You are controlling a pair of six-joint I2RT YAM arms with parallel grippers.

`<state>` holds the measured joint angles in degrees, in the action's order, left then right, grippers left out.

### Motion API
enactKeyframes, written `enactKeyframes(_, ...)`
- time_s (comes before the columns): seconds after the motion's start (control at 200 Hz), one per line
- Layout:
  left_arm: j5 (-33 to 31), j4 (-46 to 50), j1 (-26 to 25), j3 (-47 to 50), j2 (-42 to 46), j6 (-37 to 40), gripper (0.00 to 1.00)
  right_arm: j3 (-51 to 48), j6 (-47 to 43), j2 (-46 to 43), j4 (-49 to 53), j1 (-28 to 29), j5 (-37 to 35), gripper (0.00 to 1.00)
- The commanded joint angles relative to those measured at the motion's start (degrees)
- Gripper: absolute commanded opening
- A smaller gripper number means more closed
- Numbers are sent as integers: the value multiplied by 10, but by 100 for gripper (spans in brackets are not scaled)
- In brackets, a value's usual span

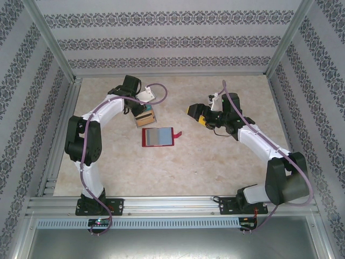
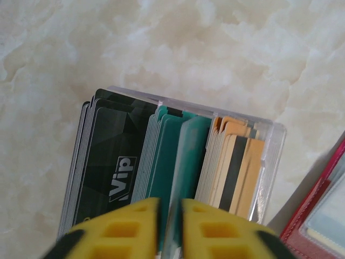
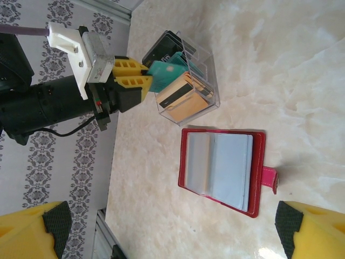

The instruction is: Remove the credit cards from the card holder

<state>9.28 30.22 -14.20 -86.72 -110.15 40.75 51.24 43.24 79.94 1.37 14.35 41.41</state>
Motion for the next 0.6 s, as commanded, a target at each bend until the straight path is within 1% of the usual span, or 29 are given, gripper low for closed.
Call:
enactKeyframes(0.0, -15, 11, -4, -14, -11, 12, 26, 12, 3, 7, -16, -4, 10, 98)
enactKeyframes(0.05, -21, 9, -4, -14, -14, 11, 28, 13, 3, 7, -17, -2, 10, 98)
enactKeyframes(0.145, -32, 6, -4, -16, -19, 8, 29, 12, 4, 7, -18, -3, 11, 98)
enactKeyframes(0.325, -30, 0, -4, -22, -12, -18, 30, 10, 5, 4, -16, -1, 7, 98)
enactKeyframes(0.39, -27, -9, -3, -21, -1, -46, 31, 11, 4, 5, -14, 2, 5, 98)
enactKeyframes(0.485, -21, -30, -2, -10, 25, -109, 37, 18, -8, 10, 0, 16, -11, 98)
enactKeyframes(0.595, -9, -46, 6, 6, 62, -205, 48, 20, -14, 22, 10, 41, -45, 98)
